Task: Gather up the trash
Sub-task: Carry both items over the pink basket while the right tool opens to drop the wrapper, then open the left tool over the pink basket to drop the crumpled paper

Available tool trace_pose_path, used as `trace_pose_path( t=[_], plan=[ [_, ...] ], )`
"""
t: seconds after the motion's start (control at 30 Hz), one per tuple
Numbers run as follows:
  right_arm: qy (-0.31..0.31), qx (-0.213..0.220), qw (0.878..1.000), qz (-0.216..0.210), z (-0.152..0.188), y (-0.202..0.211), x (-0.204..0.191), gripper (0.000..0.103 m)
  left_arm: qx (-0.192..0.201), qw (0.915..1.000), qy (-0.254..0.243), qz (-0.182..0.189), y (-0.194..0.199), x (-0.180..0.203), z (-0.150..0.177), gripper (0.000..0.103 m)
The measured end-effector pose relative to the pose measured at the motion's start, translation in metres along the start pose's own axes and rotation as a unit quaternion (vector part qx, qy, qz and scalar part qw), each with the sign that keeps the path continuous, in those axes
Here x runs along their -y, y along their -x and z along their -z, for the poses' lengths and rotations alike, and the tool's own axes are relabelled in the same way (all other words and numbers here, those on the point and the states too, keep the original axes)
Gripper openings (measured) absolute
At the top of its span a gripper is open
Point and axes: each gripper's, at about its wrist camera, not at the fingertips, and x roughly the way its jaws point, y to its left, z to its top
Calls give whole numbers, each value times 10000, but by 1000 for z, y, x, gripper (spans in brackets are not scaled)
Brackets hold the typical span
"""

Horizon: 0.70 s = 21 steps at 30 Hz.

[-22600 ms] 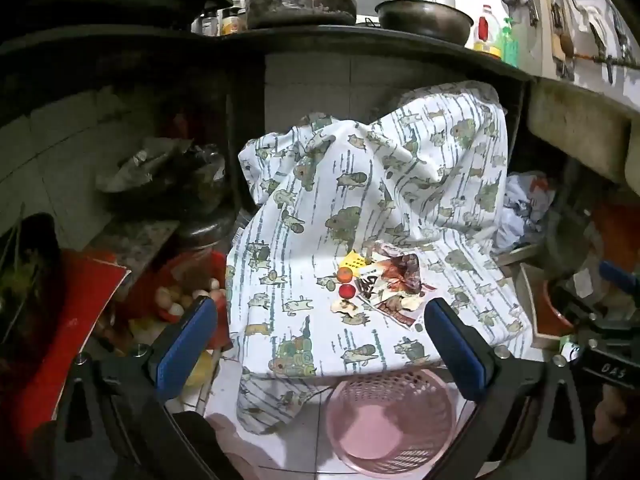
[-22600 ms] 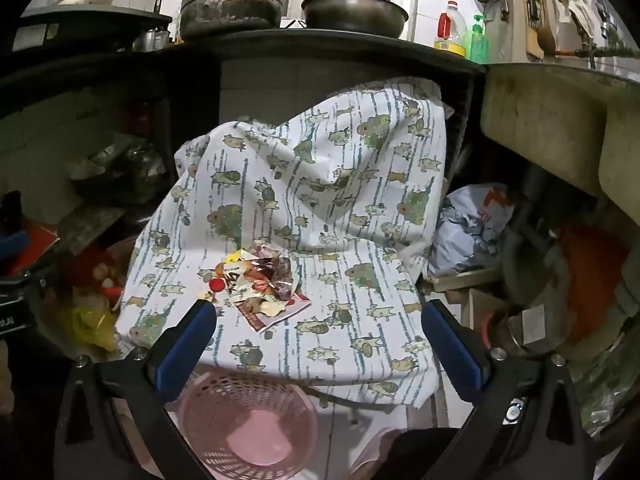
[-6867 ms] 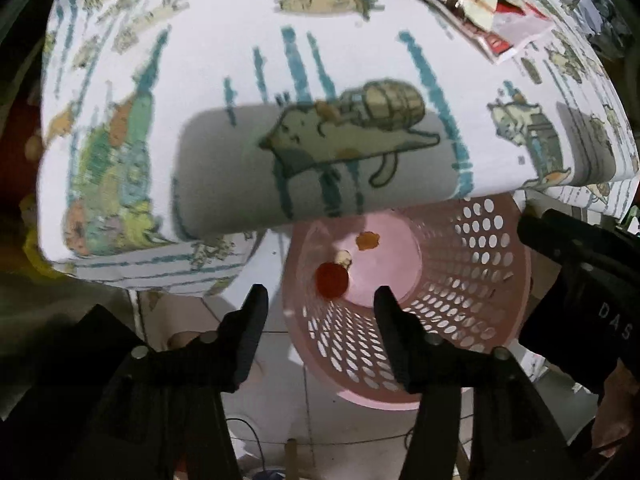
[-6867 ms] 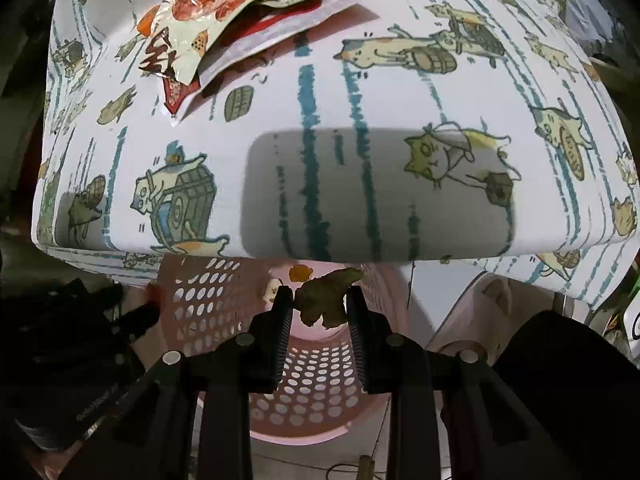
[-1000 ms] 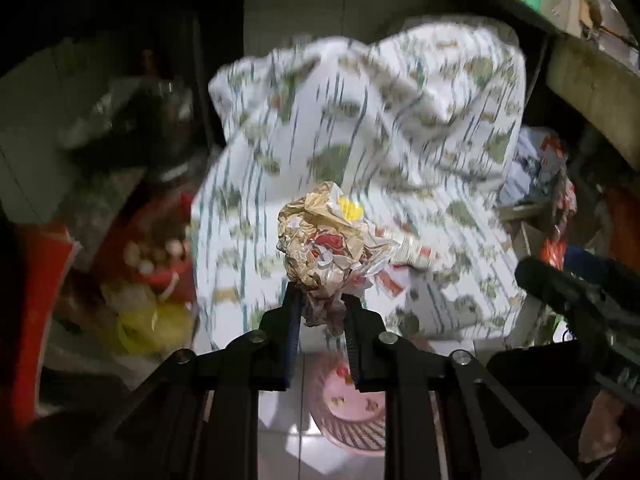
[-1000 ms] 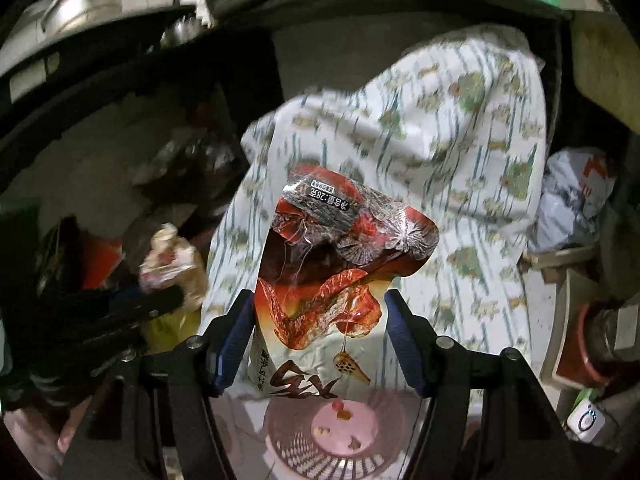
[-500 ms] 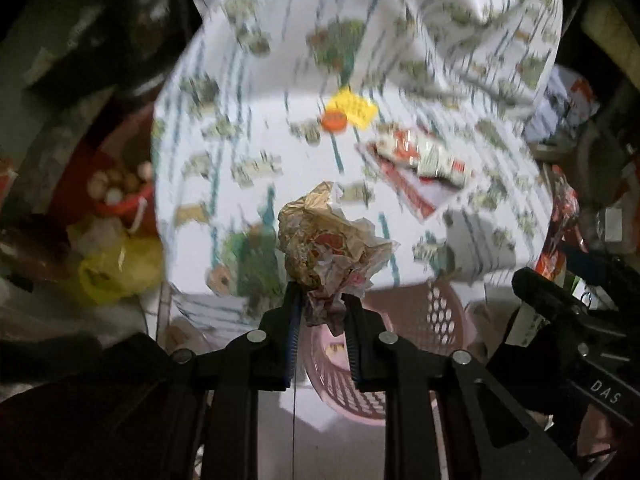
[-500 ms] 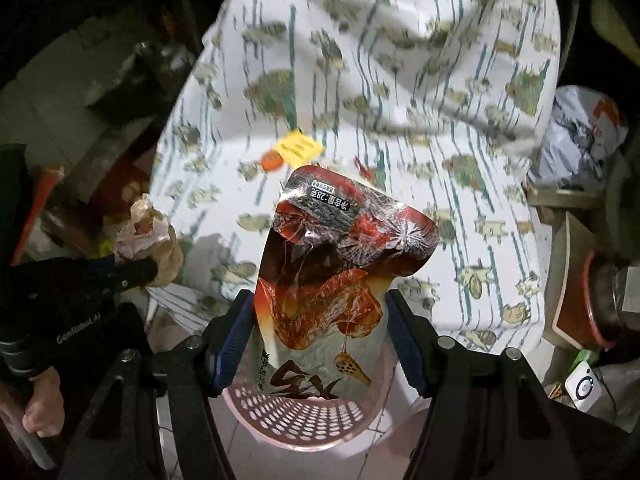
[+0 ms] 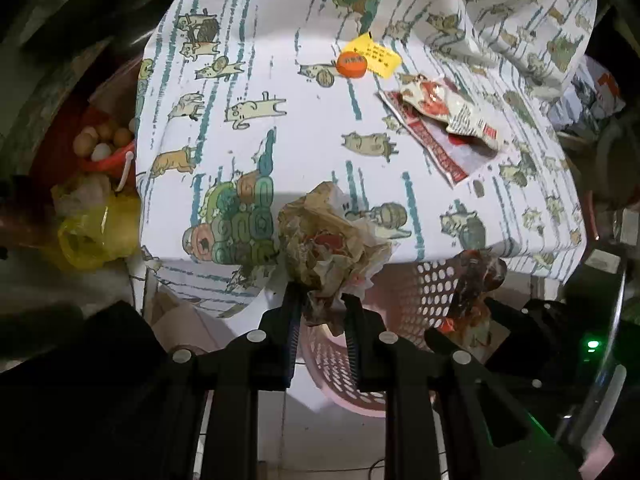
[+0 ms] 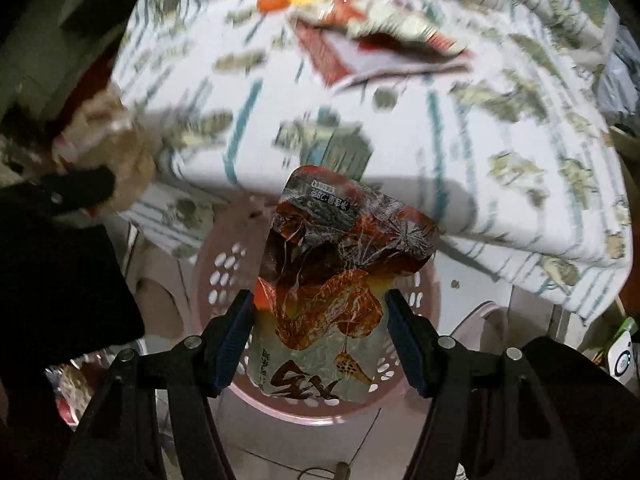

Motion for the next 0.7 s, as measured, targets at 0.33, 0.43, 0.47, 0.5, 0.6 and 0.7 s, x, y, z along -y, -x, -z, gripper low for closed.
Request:
trace_pose_path(
  t=[0.33,0.43,0.47,0.5,0.6,0.7],
  plan=[
    [-12,-278,9993,232,12,-46,-3,68,-8,10000,-73,-43,-6,0,2,20],
    [-92,-294,9989,344,13,-54,-3,71,-17,9999,-94,-57,-6,1,3,20],
    [-163,-311,9986,402,12,-56,-3,75,-25,9999,-94,-53,-7,2,3,20],
    [-234,-307,9984,407,13,-56,-2,77,-45,9999,-89,-34,-7,2,3,20],
    [-416,-242,9983,335,11,-48,4,80,-143,9999,-33,52,-6,2,6,20],
    [-761,-270,9965,233,7,-35,17,80,-225,9996,-15,144,1,3,14,20]
  ],
)
